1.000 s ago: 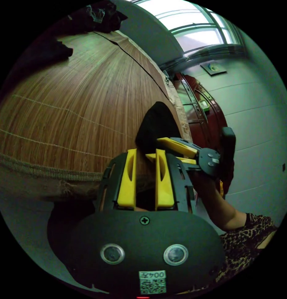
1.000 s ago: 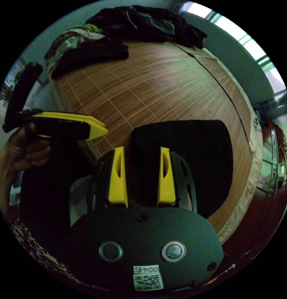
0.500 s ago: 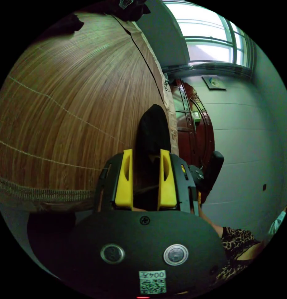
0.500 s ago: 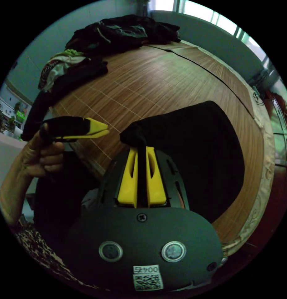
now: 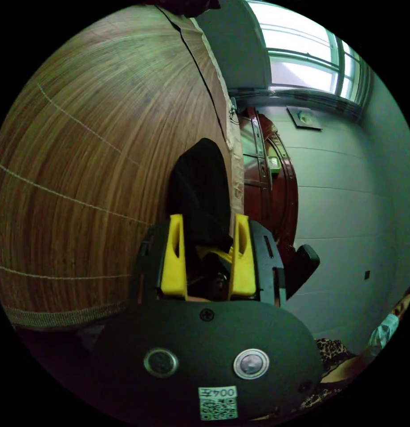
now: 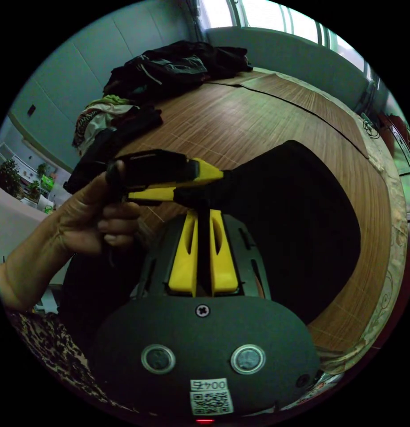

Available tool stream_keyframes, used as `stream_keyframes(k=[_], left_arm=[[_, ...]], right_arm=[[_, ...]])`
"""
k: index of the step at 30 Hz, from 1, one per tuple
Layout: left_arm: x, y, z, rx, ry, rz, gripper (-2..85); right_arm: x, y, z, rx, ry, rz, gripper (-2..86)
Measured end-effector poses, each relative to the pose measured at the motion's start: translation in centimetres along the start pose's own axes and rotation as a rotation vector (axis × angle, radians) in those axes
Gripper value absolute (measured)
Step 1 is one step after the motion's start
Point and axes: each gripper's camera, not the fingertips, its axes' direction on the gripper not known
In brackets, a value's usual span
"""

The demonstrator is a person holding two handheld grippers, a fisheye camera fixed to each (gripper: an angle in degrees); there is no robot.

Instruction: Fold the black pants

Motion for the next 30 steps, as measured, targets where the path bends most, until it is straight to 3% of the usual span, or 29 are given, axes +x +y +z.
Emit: stream_keyframes(k=[2,7,12,15,30], left_arm=[[-0.5,0.4,0.0,0.035,-0.022,-0.053,5.8],[-0.1,1.3,-0.4,0.096,-0.059,-0.059,3.2],[0.4,2.1,-1.7,0.110,-0.073,-0.036,2.5],[-0.1,2.8,-2.9,0.131,-0.101,-0.044,2.2],[0.5,6.5,-4.5,0.156,-0.106,-0.087,1.4]], right_arm=[[1.6,0.4,-0.4,-0.022,-0.035,0.022,5.7],[8.8,3.7,-4.1,0.024,-0.185,0.207,8.2],[22.6,11.9,-7.6,0.186,-0.493,0.623,13.1],[27.3,15.1,-7.4,0.216,-0.576,0.730,15.6],[34.0,11.9,-4.0,0.185,-0.848,0.812,15.7]])
